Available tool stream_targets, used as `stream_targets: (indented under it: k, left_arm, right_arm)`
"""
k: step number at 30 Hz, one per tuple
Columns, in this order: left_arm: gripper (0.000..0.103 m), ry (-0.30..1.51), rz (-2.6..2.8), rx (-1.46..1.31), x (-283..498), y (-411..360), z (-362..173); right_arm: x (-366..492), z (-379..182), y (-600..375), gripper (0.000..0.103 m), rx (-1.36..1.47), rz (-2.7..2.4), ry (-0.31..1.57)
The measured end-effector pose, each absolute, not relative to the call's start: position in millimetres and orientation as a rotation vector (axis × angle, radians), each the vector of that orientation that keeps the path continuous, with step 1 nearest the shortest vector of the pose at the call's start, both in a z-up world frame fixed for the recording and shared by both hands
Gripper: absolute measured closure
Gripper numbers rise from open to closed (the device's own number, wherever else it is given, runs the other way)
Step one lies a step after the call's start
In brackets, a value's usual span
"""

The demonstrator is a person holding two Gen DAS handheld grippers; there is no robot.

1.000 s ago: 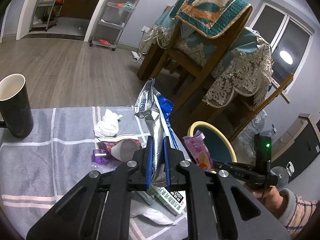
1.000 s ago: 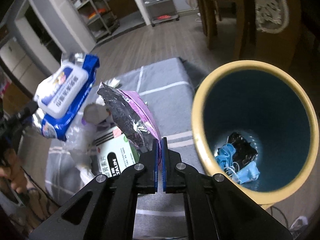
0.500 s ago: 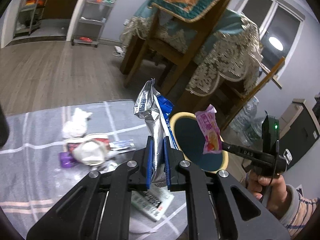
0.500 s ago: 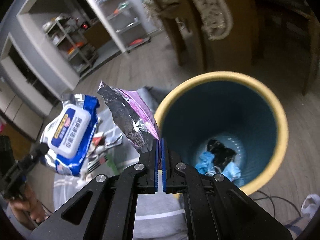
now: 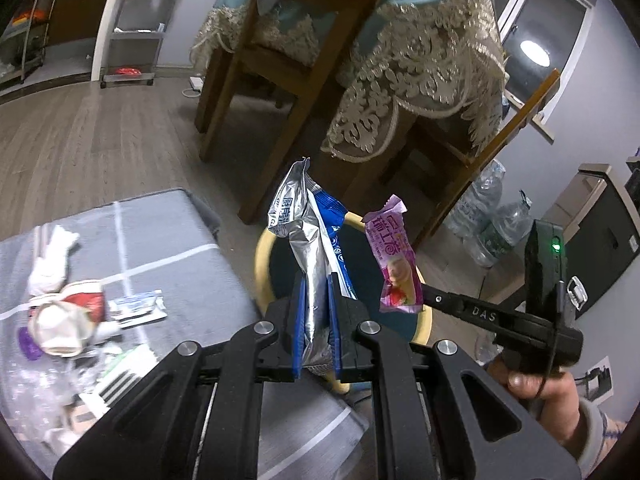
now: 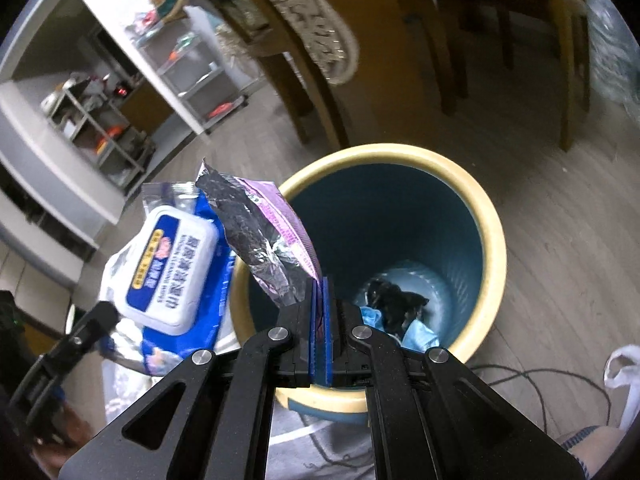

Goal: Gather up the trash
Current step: 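Carry both items over the bin, open the right tool, lower the left tool's packet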

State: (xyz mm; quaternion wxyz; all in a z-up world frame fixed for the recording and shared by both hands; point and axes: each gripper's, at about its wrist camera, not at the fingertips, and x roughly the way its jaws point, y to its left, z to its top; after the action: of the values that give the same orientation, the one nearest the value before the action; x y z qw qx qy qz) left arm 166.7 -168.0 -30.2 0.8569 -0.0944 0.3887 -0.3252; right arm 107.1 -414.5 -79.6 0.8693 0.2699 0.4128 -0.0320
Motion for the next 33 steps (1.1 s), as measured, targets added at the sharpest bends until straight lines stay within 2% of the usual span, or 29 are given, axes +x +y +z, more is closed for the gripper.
stream_targets:
  k: [9, 17, 22, 30, 33]
  left_arm:
    - [0.093, 0.907, -0.655, -0.158, 185, -217, -57]
    - [0.092, 0.925, -0.648, -0.135, 181, -217, -66]
    - [0.092, 0.924, -0.647, -0.136, 178, -208, -65]
    - [0.074, 0.904, -0.588, -0.141, 162, -161, -54]
    - [0.063, 0.894, -0.556, -0.143, 158, -137, -48]
  right_arm:
    - [114, -94, -425, 0.097, 0.608, -0.115, 0.914]
    - [120, -99, -426, 0.086, 0.625, -0.123, 0.934]
    - [120, -98, -424, 0.082, 0.622, -0.115, 0.925]
    - [122, -94, -409, 0.082, 0.575, -0.072, 0.92]
    - [123, -90, -397, 0.08, 0.525, -0.05, 0.92]
